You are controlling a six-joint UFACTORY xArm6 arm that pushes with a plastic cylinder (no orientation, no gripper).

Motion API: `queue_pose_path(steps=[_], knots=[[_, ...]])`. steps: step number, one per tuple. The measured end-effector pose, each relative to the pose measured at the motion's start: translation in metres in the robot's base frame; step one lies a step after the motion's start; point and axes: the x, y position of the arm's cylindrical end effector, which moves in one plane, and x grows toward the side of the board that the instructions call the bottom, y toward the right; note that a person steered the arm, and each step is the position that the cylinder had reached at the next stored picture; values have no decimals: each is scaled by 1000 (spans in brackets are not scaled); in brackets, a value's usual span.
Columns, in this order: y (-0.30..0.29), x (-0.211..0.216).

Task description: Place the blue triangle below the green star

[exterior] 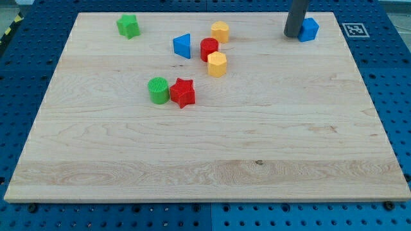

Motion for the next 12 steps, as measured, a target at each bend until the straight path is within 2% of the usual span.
queue_pose_path(steps=[1,3,5,9,11,12], knots=[[0,6],[-1,92],[-64,39],[-224,37],[-267,49],[-267,41]])
